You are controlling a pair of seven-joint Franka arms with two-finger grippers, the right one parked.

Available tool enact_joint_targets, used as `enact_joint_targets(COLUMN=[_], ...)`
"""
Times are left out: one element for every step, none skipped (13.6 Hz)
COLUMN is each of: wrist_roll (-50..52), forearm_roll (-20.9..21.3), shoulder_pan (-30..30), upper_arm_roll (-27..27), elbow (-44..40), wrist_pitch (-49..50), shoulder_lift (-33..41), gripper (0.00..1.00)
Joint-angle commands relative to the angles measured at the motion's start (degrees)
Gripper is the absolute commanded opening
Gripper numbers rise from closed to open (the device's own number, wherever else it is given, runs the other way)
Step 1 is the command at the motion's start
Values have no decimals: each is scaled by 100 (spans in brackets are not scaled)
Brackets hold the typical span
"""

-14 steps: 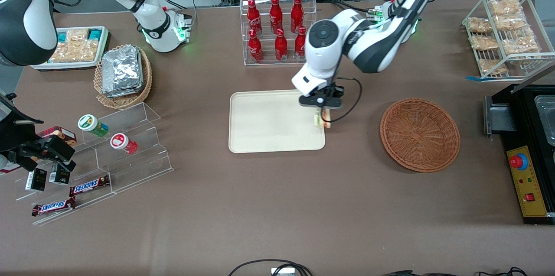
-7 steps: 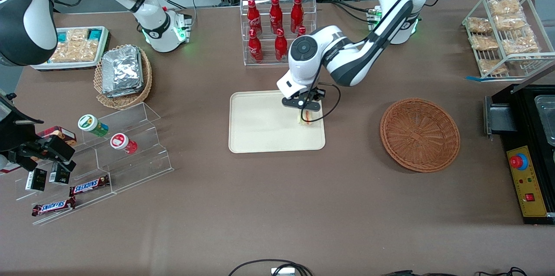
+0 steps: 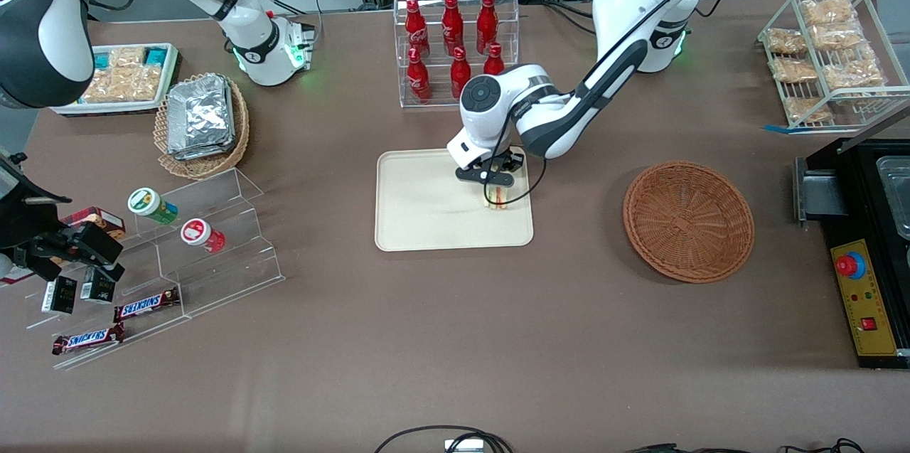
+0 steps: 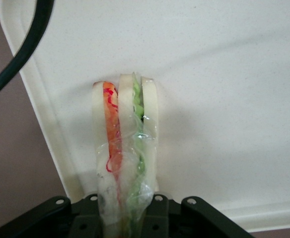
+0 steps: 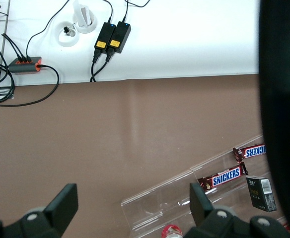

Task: Place sandwich from basket to tray
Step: 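Lower the held sandwich onto the cream tray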

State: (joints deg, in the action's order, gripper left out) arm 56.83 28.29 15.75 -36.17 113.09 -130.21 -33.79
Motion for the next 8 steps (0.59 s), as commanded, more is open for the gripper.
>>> enact_joint_targets(wrist_roll=[197, 241, 485, 696, 750, 760, 768, 777], forearm_roll=[151, 133, 142, 150, 150, 133, 124, 98], shoulder_pan=[86, 86, 104, 104, 95, 95, 95, 69], upper_arm_roll=[39, 39, 39, 39, 39, 31, 31, 31], elbow=[-164, -164, -225, -278, -374, -523, -716, -892], wrist_pitch=[57, 74, 101, 162, 310, 582, 802, 917], shoulder_lift=[-128, -119, -110, -84, -66, -57, -66, -57], gripper=[67, 94, 100, 100, 100, 100, 100, 100])
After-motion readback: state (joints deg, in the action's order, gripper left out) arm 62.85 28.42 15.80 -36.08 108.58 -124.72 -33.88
